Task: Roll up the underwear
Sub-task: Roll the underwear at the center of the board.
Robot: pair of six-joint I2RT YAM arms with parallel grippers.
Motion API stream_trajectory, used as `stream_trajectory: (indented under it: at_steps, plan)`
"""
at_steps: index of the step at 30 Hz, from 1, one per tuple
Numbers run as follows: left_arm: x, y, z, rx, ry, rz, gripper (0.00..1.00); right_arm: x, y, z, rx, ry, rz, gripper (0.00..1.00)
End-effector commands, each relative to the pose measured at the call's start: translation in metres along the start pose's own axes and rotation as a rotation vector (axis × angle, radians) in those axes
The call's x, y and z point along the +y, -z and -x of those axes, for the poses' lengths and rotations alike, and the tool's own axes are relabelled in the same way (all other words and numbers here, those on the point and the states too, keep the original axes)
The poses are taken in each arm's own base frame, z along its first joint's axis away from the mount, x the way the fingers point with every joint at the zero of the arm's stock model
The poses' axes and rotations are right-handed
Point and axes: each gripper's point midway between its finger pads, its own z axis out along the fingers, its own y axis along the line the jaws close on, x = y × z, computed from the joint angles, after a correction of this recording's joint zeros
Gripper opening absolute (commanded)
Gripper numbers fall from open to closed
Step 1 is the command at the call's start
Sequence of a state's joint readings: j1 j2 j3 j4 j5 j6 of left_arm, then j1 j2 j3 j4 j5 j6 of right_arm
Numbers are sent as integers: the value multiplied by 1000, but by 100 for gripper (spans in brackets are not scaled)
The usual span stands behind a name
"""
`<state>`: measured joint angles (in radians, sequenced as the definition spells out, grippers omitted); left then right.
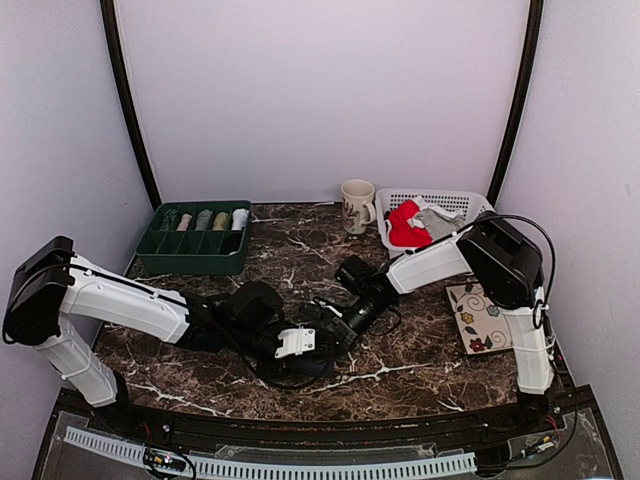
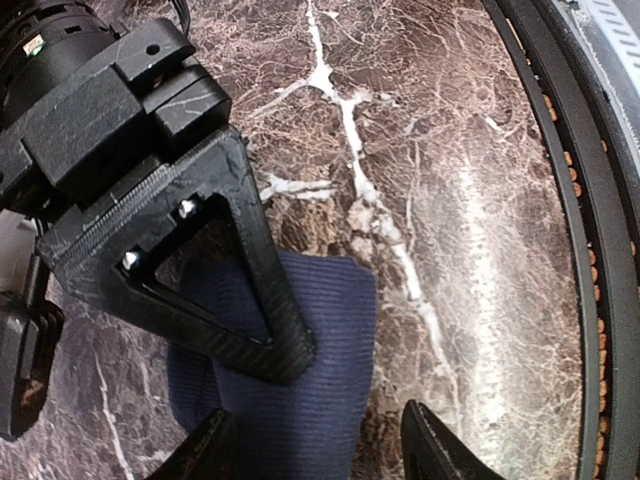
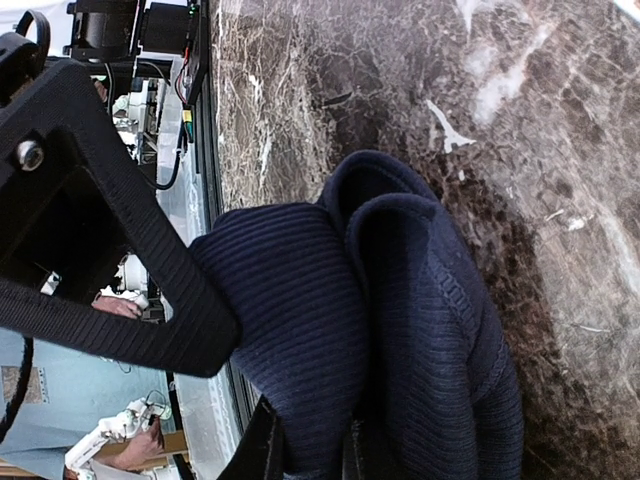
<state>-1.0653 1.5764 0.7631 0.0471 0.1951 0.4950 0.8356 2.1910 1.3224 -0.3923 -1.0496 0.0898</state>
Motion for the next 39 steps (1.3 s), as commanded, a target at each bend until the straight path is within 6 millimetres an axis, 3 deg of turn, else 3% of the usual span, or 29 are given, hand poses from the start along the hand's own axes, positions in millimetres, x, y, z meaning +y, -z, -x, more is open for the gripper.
stream_trajectory:
  at_steps: [1,9,13,17,22,28,32,39]
  plan:
    - [8,-4,6,-7,-78,37,58,-46,-7,-31,71,-86,-145,0]
    - [-6,-23,-43,179,-3,-23,44,-41,-1,-24,57,-34,-174,3]
    - [-17,-19,-43,187,55,-77,23,-36,7,-16,27,15,-214,17]
    - [-34,-14,-37,180,161,-210,15,-22,26,-3,-61,121,-291,30]
    - [-44,-14,-34,169,352,-370,13,-3,50,-3,-175,267,-387,36]
    - [-36,-16,-38,196,540,-502,12,18,71,-18,-280,388,-473,43]
    - [-34,-17,-32,188,599,-575,12,30,63,-23,-309,426,-466,46]
    - [-35,-23,-32,171,695,-676,14,59,40,-9,-357,564,-448,47]
